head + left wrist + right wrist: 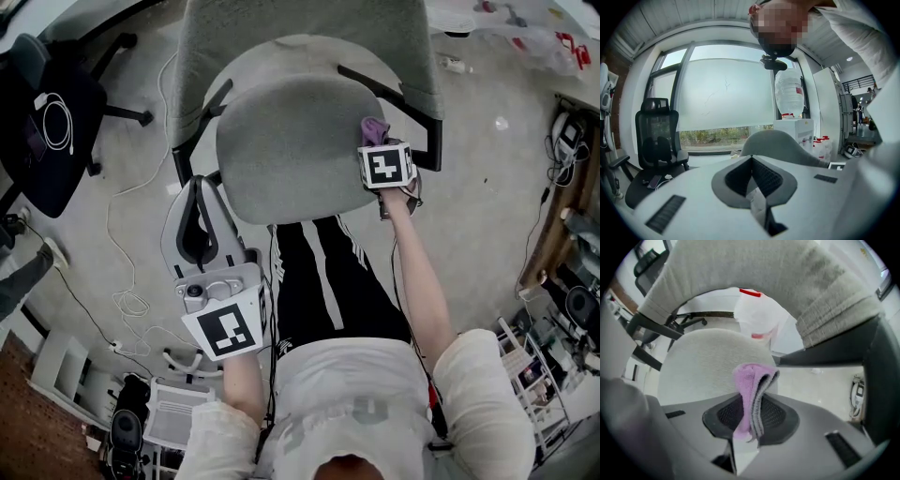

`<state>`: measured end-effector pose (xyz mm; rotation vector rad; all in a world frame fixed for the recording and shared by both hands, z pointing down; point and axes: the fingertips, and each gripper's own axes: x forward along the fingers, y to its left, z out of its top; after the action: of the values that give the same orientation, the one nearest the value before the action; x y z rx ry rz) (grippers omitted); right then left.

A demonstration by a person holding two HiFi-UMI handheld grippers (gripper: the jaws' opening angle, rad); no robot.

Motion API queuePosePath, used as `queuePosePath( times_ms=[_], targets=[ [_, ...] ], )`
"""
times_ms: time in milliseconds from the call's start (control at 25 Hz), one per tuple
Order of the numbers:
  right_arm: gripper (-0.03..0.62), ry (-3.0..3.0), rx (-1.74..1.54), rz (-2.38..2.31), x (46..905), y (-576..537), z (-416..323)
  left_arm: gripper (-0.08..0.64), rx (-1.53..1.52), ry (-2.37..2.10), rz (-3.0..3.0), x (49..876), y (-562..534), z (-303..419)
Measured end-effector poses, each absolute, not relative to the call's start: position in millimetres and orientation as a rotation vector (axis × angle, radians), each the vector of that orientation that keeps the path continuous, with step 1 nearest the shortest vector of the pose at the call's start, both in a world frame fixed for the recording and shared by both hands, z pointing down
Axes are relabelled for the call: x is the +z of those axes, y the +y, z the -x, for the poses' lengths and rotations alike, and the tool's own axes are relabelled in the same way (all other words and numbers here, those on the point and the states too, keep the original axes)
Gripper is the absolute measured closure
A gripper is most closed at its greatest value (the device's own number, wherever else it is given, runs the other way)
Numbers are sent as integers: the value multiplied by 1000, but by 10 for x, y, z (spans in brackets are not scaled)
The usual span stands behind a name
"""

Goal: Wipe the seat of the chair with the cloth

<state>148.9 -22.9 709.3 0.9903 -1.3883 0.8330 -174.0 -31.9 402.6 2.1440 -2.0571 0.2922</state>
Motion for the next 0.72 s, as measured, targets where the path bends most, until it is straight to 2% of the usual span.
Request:
queuePosePath(
  times_ms=[240,440,720],
  targets=[
    [502,-1769,1141,-651,6723,479,-101,548,339,-2151,-2047,4129,-208,2077],
    [502,-1832,1301,-333,6831,1304,981,548,367,-2219,-1953,4207,-83,2347],
    [502,-1818,1268,-200,7200,1782,1720,548,390,-2254,-1889,4340,161,2580]
  ],
)
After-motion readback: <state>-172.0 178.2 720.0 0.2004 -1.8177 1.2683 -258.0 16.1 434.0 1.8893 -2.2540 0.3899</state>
